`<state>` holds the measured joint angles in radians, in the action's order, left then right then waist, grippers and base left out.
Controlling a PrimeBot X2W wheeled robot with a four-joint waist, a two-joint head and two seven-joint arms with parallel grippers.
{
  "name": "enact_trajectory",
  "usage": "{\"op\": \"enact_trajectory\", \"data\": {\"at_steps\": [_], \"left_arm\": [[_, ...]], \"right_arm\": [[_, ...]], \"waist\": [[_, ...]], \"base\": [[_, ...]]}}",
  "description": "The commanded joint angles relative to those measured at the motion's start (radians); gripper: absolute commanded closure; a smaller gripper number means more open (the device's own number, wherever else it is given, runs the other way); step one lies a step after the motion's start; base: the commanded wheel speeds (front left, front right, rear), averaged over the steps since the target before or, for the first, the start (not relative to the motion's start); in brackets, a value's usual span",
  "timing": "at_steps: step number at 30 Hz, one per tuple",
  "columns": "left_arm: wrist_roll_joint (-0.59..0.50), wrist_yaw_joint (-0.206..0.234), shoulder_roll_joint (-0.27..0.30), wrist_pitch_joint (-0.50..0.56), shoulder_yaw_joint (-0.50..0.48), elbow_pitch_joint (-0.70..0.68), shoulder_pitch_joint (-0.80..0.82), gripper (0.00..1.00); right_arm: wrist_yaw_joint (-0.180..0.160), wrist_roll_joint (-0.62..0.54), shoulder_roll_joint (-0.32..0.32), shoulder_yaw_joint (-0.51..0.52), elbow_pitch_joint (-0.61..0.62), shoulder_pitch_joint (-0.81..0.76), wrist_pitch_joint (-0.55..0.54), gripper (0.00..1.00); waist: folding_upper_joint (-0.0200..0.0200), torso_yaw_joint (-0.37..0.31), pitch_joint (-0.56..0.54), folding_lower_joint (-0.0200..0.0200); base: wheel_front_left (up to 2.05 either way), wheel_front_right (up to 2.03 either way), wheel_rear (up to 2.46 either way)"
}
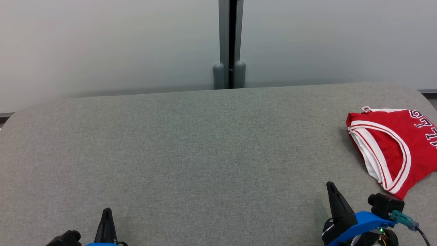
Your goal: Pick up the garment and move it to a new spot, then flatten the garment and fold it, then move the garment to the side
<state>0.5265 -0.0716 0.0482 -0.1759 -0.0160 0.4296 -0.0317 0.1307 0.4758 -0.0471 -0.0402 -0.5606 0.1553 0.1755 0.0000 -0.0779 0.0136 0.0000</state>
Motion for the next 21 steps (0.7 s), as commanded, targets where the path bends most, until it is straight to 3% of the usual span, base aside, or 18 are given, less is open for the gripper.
{"op": "enact_trajectory", "data": {"at_steps": [1,21], "left_arm": [[0.03,-0.007,0.002,0.008,-0.004,-0.021,0.035,1.0],[0.318,-0.022,0.002,0.084,-0.029,-0.069,0.066,1.0]], "right_arm": [[0.0,0.033,-0.002,0.007,0.026,0.003,-0.008,1.0],[0.0,0.334,-0.003,0.047,0.108,-0.011,-0.084,1.0]], "waist": [[0.0,0.001,0.0,0.0],[0.0,0.015,-0.002,0.0]], "base": [[0.0,0.0,0.0],[0.0,0.0,0.0]]}}
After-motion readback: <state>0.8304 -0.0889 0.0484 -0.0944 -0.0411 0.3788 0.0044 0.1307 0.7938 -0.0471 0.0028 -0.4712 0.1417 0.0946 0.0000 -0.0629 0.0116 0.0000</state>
